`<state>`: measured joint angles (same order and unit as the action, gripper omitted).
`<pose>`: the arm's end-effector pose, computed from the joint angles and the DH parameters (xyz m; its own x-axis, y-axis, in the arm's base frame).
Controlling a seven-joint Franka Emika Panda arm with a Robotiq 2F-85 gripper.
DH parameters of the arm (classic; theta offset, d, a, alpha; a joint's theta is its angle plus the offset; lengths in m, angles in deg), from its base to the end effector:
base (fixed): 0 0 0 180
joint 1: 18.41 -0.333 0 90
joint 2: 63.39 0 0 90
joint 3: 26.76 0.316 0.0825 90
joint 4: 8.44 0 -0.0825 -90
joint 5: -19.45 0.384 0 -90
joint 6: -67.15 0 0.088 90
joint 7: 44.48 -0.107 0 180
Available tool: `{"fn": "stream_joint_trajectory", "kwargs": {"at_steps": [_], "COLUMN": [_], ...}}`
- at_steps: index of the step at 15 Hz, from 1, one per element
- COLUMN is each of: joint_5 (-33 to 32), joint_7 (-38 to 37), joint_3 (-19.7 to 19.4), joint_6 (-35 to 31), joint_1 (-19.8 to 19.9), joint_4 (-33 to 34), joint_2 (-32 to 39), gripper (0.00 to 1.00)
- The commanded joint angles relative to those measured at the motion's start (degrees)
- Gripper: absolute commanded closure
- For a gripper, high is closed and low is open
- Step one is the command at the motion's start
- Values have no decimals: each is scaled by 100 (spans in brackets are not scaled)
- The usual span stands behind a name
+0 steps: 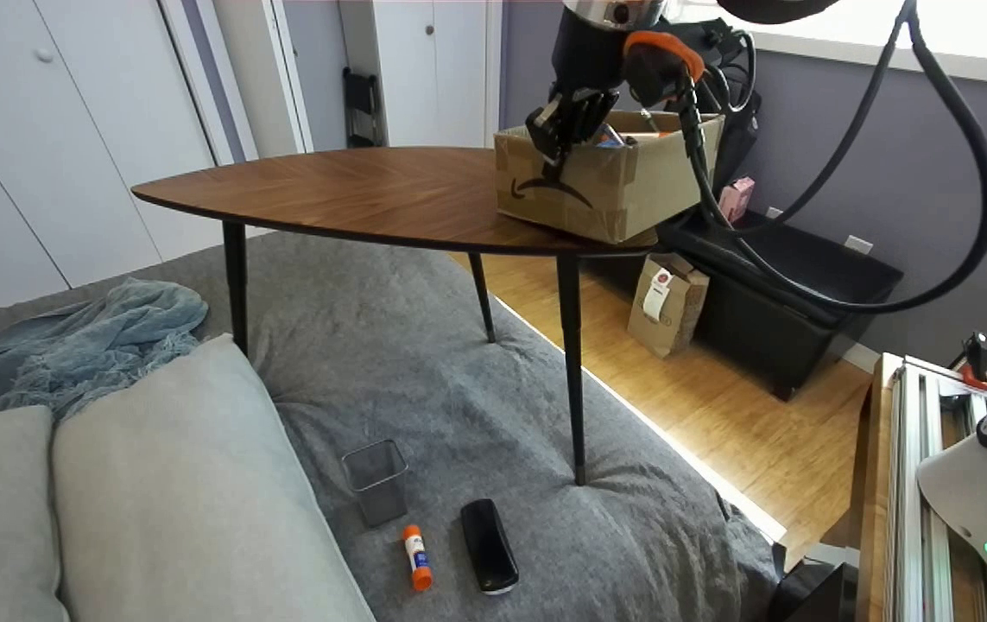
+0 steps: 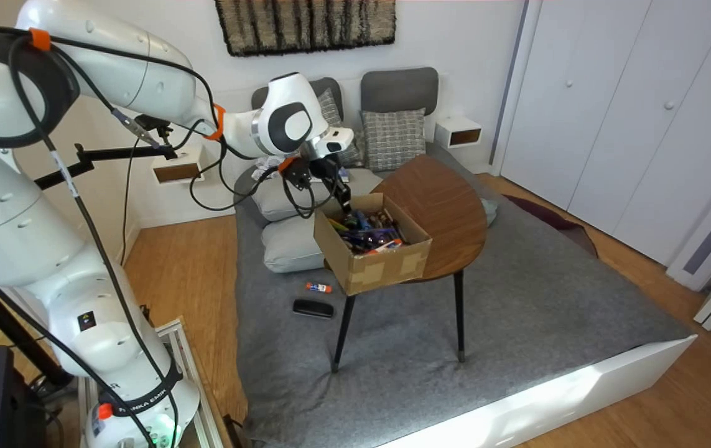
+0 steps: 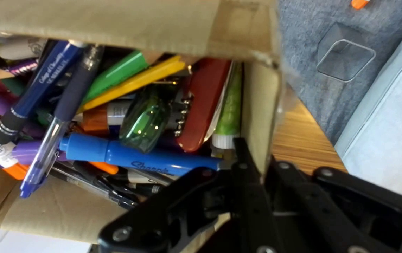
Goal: Put the box on the edge of the table, then remove the green object from the box
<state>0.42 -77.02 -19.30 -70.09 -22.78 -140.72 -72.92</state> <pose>0.4984 0.1031 0.4381 0.9355 -0.1117 0.3353 -0.1651 -0.9770 0.1351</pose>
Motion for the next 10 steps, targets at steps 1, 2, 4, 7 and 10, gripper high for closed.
{"fn": "stream_joint_trajectory", "kwargs": {"at_steps": [1,2,4,7,10], "joint_5": [-439,-573,-812,-1078,-1345], "joint_7": [-764,-911,-1135,-1345,-1495], "joint_3": [340,384,417,402,366], "joint_6": [309,263,268,243,208], "joint_1": [89,108,130,149,196], "joint_4": [-8,1,20,3,-22], "joint_2": [-316,-299,-245,-182,-133], "gripper": [98,98,98,98,98]}}
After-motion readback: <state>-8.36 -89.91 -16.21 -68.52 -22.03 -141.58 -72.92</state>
